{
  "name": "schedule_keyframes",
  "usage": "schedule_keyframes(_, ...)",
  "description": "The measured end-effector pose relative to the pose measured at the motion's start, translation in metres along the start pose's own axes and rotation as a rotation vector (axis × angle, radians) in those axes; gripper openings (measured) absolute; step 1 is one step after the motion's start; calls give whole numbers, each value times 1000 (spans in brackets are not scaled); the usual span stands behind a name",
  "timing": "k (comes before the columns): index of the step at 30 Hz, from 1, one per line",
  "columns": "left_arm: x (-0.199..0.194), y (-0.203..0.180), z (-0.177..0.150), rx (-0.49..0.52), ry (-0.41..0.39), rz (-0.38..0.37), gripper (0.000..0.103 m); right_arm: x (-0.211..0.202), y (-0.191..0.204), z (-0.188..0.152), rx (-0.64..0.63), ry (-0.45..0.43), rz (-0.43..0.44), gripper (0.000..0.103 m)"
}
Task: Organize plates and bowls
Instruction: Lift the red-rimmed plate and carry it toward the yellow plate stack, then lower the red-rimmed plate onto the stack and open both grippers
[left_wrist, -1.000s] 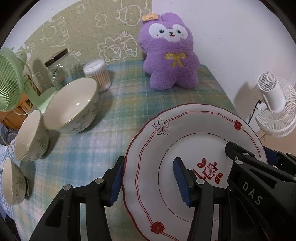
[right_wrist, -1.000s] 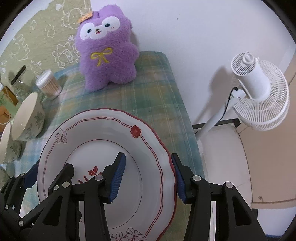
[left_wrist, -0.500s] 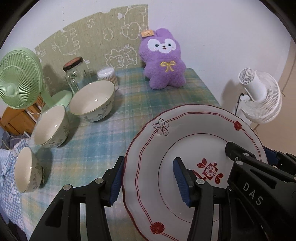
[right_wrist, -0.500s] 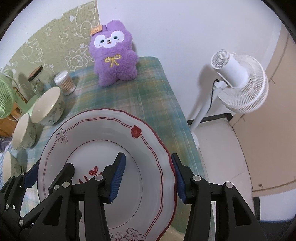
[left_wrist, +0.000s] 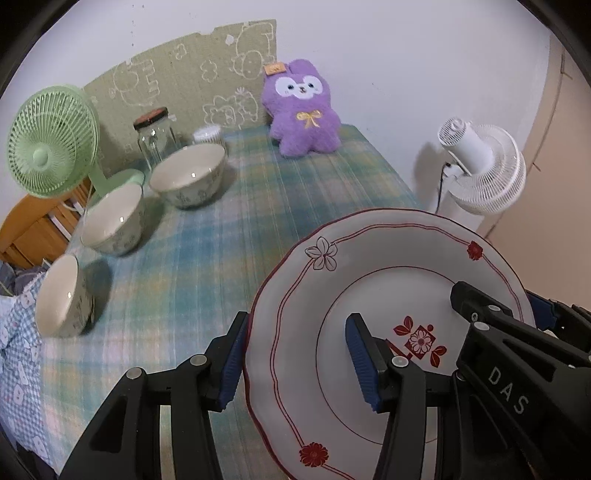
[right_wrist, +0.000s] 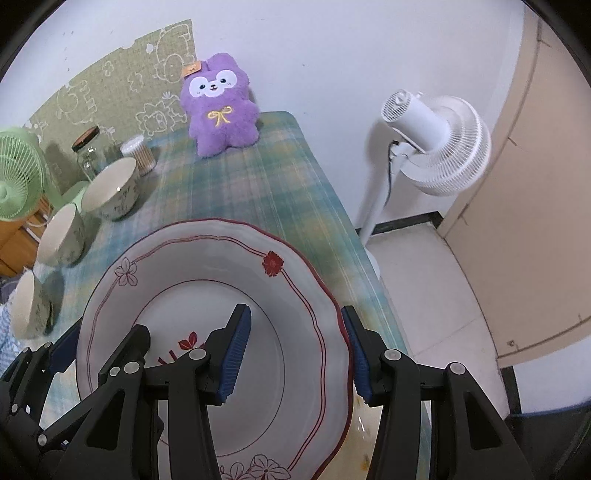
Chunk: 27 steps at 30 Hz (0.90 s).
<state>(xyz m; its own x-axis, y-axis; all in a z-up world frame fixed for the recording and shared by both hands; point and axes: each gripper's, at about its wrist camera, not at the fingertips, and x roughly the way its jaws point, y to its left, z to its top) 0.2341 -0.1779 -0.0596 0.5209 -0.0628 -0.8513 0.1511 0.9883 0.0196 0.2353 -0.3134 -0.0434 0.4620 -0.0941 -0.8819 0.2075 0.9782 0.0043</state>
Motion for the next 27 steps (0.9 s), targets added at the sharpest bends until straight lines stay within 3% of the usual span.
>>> schedule_keyframes(17, -3, -22, -62, 87, 61, -37, 53, 0, -21, -74, 70, 61, -24, 53)
schedule_keyframes(27, 4, -31, -73, 128, 85, -43, 53, 8, -28, -87, 102, 93, -49, 53)
